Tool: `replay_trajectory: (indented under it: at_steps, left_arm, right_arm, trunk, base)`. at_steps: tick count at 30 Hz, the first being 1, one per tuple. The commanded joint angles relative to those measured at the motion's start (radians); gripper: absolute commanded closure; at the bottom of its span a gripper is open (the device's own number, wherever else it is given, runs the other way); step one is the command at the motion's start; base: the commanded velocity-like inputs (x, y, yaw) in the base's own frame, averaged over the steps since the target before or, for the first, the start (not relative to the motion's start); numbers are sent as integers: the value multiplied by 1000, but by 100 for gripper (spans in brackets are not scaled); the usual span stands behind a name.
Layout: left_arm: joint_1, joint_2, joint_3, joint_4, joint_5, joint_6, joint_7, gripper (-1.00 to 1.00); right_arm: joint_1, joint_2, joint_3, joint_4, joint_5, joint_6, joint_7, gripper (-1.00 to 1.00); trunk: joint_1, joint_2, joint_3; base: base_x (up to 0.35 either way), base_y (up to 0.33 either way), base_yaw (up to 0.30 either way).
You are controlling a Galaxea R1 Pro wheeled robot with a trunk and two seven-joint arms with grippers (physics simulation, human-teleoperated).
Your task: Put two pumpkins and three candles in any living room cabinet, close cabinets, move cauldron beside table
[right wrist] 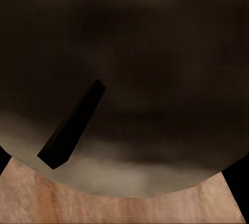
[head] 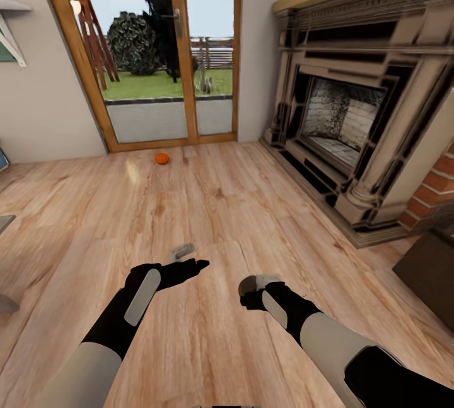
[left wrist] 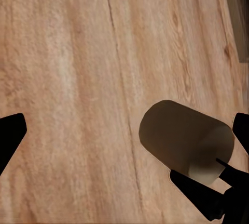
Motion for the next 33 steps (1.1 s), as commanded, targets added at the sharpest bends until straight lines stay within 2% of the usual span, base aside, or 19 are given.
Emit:
replay_trajectory:
  at_steps: [1, 9, 15, 18, 33]
  left_arm:
    - [0, 0, 0, -1, 10, 4, 8, -100]
    - [0, 4, 7, -1, 8, 4, 9, -100]
    - [0, 55, 49, -1, 12, 4, 7, -100]
    - [0, 65, 56, -1, 12, 5, 7, -100]
    - [0, 72, 60, -1, 13, 5, 7, -100]
  right_arm:
    - [0, 0, 8, -1, -12, 3, -8, 100]
    - [0, 0, 6, -1, -12, 4, -8, 100]
    - [0, 0, 7, -1, -12, 4, -8, 100]
    - [0, 0, 7, -1, -12, 4, -8, 100]
    - [0, 0, 6, -1, -12, 4, -8, 100]
  trunk:
    - [-1, 0, 4]
    - [-4, 2, 45]
    - [-7, 3, 76]
    - [-8, 4, 91]
    - [-15, 7, 166]
  base:
    - [0, 0, -211]
    - [0, 0, -217]
    - [0, 0, -222]
    - [0, 0, -223]
    - [0, 0, -231]
